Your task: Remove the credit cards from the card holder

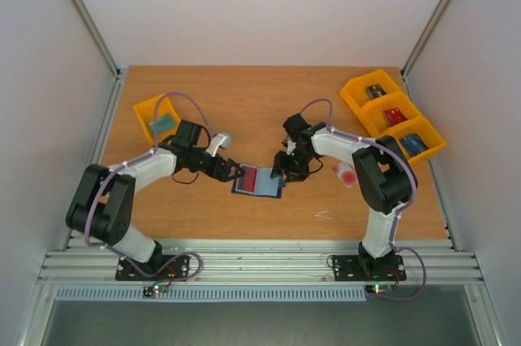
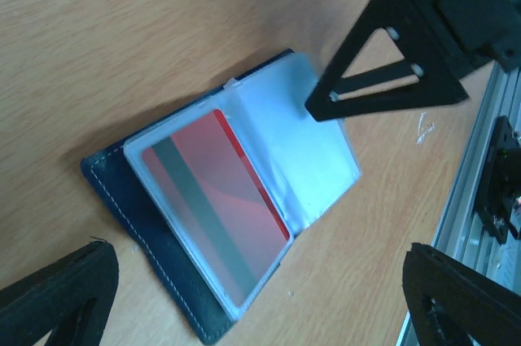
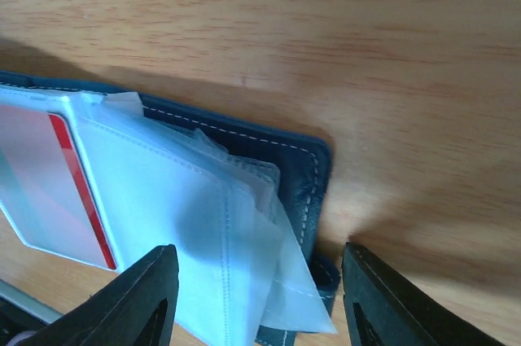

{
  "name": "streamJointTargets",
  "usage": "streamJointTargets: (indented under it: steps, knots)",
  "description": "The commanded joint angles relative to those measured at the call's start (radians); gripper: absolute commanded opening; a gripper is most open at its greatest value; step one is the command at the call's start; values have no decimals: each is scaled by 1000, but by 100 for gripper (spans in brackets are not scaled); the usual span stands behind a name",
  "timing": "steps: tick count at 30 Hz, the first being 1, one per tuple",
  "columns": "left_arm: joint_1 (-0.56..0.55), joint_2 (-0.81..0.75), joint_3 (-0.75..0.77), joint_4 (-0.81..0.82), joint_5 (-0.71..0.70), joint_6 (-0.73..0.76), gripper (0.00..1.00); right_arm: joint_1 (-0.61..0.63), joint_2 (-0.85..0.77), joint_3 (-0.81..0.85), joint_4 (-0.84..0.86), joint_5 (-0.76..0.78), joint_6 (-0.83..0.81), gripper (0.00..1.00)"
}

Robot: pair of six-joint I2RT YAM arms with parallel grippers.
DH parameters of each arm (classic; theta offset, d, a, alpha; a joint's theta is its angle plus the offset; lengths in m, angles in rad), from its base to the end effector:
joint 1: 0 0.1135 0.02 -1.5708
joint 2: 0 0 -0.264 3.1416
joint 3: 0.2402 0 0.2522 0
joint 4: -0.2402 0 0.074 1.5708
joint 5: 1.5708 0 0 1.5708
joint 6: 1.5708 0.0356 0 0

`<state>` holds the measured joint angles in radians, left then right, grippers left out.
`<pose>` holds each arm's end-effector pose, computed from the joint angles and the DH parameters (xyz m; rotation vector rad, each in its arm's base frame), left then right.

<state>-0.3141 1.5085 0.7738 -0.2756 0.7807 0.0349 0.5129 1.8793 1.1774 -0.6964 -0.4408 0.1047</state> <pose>0.2570 -0.1098 0.1732 0.7201 2.3923 -1.1103 0.2924 0.1821 0.1481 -0.6710 2.9528 0.7257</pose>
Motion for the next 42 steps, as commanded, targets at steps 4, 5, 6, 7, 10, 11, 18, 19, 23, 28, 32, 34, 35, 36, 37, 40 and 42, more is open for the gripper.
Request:
streamJointTargets:
  steps: [4, 5, 6, 7, 10, 11, 18, 19, 23, 28, 32, 34, 35, 36, 37, 40, 42]
  knots:
    - [-15, 173, 82, 20, 51, -68, 88, 10, 53, -19, 23, -12, -45, 55]
    - [-17, 192, 88, 19, 55, -74, 88, 9, 58, -18, 24, -13, -50, 55]
    - [-19, 208, 95, 16, 59, -76, 88, 10, 63, -16, 26, -19, -53, 54]
    - [-23, 228, 103, 14, 65, -77, 88, 9, 67, -15, 29, -24, -56, 54]
    - [-47, 286, 139, -21, 105, -62, 84, 10, 75, -12, 40, -36, -56, 54]
    - [-57, 307, 164, -44, 123, -51, 82, 10, 75, -13, 45, -42, -56, 54]
    - [-83, 376, 229, -135, 234, 73, 47, 10, 72, -10, 68, -68, -66, 53]
    - [-83, 367, 227, -141, 249, 89, 41, 10, 68, -11, 71, -71, -68, 53]
    - [-83, 335, 224, -153, 275, 125, 5, 3, 43, -13, 75, -79, -82, 53]
    - [-81, 268, 265, -241, 288, 155, 0, -35, -58, -19, 16, -45, -168, 54]
    - [-64, 186, 325, -361, 245, 188, 0, -68, -214, 20, -93, 17, -282, 56]
    - [-49, 136, 338, -381, 240, 171, 0, -68, -317, 64, -155, 42, -351, 56]
    - [-41, 95, 343, -383, 239, 159, 0, -68, -356, 88, -178, 43, -375, 56]
    - [-35, 63, 347, -387, 241, 136, 0, -68, -395, 112, -199, 41, -396, 56]
    - [-30, 31, 355, -397, 245, 122, 0, -68, -432, 138, -215, 29, -413, 55]
    - [-17, -84, 383, -429, 257, 122, 0, -67, -529, 207, -208, -99, -426, 52]
    - [-12, -158, 388, -408, 260, 116, 0, -62, -573, 221, -146, -221, -411, 48]
